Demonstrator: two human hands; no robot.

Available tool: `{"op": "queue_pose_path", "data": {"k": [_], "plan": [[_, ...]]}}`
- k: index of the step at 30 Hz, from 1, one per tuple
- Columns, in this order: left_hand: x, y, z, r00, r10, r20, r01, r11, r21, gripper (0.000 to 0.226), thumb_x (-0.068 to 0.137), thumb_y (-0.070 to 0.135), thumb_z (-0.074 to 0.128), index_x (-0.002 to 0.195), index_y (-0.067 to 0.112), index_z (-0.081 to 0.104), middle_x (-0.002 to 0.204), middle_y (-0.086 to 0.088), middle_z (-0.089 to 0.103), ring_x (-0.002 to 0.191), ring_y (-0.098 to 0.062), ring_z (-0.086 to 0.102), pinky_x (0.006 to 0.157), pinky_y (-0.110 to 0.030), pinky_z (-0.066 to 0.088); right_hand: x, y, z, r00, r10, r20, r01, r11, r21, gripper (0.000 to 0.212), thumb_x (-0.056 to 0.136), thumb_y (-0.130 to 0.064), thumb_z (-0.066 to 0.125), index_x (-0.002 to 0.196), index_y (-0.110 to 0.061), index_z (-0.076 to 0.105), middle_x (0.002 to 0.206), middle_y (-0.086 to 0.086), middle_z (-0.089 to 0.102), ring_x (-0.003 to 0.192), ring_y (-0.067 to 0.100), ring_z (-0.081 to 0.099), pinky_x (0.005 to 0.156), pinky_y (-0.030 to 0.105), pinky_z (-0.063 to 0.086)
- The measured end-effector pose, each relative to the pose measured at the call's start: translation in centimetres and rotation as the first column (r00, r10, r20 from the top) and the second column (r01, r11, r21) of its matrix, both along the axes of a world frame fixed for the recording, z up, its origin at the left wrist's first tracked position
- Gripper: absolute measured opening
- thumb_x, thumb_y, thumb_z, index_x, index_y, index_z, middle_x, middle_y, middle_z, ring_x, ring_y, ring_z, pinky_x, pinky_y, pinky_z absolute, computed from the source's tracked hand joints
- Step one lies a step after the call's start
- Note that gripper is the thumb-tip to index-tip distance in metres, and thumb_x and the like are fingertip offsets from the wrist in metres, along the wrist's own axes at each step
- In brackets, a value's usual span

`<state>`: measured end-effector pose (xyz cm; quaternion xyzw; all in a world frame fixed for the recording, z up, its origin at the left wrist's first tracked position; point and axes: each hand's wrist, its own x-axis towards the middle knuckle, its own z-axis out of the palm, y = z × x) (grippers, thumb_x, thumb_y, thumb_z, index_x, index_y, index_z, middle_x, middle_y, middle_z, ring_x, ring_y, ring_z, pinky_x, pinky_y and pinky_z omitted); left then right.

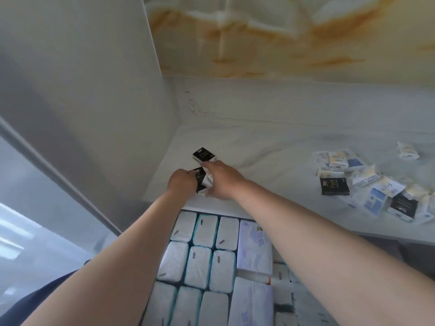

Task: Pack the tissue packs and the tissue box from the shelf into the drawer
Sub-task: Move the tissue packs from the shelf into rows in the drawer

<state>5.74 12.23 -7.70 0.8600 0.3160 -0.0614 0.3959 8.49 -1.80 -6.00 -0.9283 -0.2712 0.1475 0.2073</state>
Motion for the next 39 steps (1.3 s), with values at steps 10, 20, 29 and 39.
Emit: {"op": "queue_pose_path", "data": {"k": [10, 20, 29, 39], "plan": [[0.4, -9.5, 1.3, 0.978, 0.033, 0.206, 0.081, 0.849, -0.522, 0.022, 0.102, 0.023, 0.048, 0.106, 0.002, 0.056, 0.089, -0.011, 0.060, 0.076, -0.020, 0.058, 0.073, -0.039, 0.059, 0.3, -11.5, -0.5, 0.982, -0.143, 0.123, 0.164, 0.969, -0.185, 0.078, 0.077, -0.027, 0.074, 0.148, -0.033, 0.040, 0.135, 0.001, 0.051, 0.125, 0.026, 0.046, 0.090, 0.033, 0.043], [3.4, -15.8, -0.6, 0.970, -0.170, 0.174, 0.174, 0.985, -0.005, 0.048, 0.101, 0.044, 0.040, 0.132, 0.008, 0.051, 0.134, -0.019, 0.050, 0.118, -0.037, 0.050, 0.099, -0.043, 0.045, -0.8, -21.1, -1.3, 0.967, -0.254, 0.034, 0.256, 0.960, -0.110, 0.054, 0.077, -0.031, 0.075, 0.128, -0.032, 0.058, 0.123, -0.002, 0.053, 0.114, 0.021, 0.053, 0.089, 0.030, 0.044], [2.2, -15.7, -0.3, 0.464, -0.877, -0.125, 0.661, 0.249, 0.707, 0.055, 0.080, 0.040, 0.066, 0.133, 0.037, 0.053, 0.143, 0.004, 0.034, 0.134, -0.022, 0.026, 0.108, -0.035, 0.017, -1.8, -22.5, -0.4, 0.945, -0.325, -0.034, 0.326, 0.943, 0.058, 0.064, 0.073, -0.027, 0.079, 0.133, -0.036, 0.056, 0.131, -0.010, 0.059, 0.117, 0.015, 0.056, 0.094, 0.026, 0.046], [-2.5, -21.6, 3.0, 0.423, -0.898, 0.119, 0.751, 0.421, 0.509, 0.055, 0.078, 0.047, 0.068, 0.120, 0.022, 0.045, 0.101, 0.004, 0.060, 0.087, -0.022, 0.057, 0.071, -0.030, 0.038, -8.0, -27.7, 1.8, 0.791, -0.343, -0.507, 0.463, 0.877, 0.129, 0.038, 0.078, -0.024, 0.081, 0.108, -0.039, 0.063, 0.121, -0.006, 0.055, 0.102, 0.014, 0.061, 0.070, 0.028, 0.056]]}}
